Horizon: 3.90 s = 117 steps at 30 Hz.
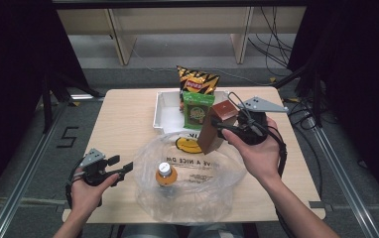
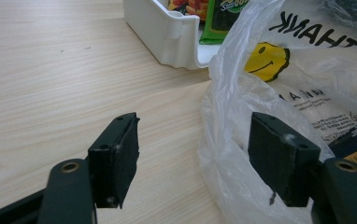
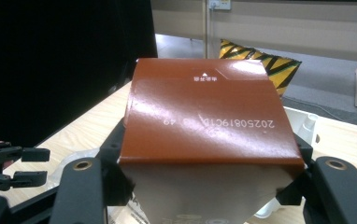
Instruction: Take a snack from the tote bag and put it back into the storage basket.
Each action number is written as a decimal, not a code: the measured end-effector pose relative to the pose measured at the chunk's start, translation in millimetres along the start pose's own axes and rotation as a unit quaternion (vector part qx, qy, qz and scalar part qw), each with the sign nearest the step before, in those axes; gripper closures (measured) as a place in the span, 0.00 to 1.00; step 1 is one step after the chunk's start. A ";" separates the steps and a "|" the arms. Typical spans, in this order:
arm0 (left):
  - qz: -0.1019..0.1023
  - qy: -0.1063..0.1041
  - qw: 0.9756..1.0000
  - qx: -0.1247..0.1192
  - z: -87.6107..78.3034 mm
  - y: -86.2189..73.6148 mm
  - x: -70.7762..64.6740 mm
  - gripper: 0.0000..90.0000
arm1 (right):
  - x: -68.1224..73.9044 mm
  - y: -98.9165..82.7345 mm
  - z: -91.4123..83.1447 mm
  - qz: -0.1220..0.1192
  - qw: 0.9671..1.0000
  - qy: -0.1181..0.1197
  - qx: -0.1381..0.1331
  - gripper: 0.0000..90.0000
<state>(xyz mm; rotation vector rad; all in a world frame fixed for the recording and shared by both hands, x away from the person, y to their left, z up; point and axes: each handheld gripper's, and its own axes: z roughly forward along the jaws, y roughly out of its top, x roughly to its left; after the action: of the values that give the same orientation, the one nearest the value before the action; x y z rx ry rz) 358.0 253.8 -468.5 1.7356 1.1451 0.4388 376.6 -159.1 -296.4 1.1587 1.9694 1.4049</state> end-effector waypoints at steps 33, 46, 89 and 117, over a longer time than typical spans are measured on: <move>0.003 -0.005 1.000 0.000 0.5 0.1 -1.4 0.37 | -2.3 18.4 -6.2 0.000 1.000 -0.021 -0.021 0.43; 0.005 -0.005 1.000 -0.002 0.1 0.3 -0.8 0.37 | -12.1 20.5 -0.4 0.001 0.999 -0.034 -0.019 0.43; 0.002 -0.004 1.000 -0.002 -0.3 0.0 -0.1 0.37 | -39.8 31.2 50.2 0.005 0.994 -0.111 -0.017 0.43; 0.007 -0.004 1.000 -0.001 -1.1 0.0 0.5 0.37 | -48.5 26.8 73.3 0.010 0.990 -0.140 -0.013 0.43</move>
<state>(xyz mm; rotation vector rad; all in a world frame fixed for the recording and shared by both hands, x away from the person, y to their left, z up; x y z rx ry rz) 357.5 254.8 -468.1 1.7435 1.1278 0.4411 468.1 -156.8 -304.3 1.2888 1.7422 1.1994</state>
